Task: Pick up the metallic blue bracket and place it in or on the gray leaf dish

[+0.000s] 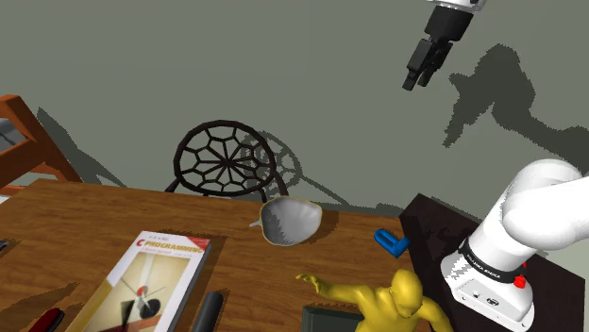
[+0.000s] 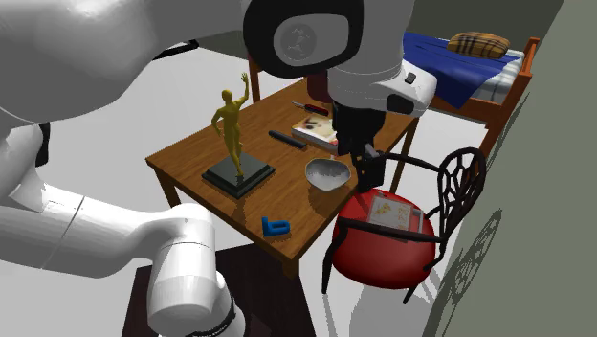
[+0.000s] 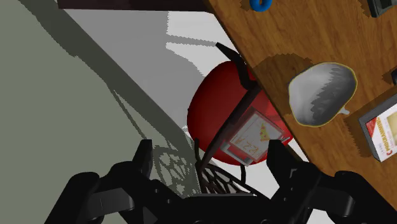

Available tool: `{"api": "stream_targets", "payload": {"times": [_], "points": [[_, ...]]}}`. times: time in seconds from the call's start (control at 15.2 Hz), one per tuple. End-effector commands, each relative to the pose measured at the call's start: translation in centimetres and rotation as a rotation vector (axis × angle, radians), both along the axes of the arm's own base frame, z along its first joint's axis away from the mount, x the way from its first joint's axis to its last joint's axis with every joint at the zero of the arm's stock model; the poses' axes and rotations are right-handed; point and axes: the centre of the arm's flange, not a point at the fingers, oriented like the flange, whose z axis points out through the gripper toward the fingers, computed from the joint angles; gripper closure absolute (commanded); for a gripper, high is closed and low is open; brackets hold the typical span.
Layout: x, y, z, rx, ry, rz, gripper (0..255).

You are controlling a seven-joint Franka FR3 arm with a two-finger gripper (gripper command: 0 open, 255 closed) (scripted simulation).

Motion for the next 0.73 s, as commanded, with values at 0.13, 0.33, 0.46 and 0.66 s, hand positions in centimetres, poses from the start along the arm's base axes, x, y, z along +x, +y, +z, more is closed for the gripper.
{"api": "stream_targets", "payload": {"times": [0.13,0.33,0.46,0.66], "points": [[-0.7,1.6,-2.1,-0.011,0.008,-0.006,0],[-1.8,3.9,-5.2,-0.027,0.02,-0.016,0],[-2.5,5.4,-7.2,-0.037,0.029,-0.022,0],[-3.6,7.7,-10.4,-0.053,0.041,-0.031,0]]}}
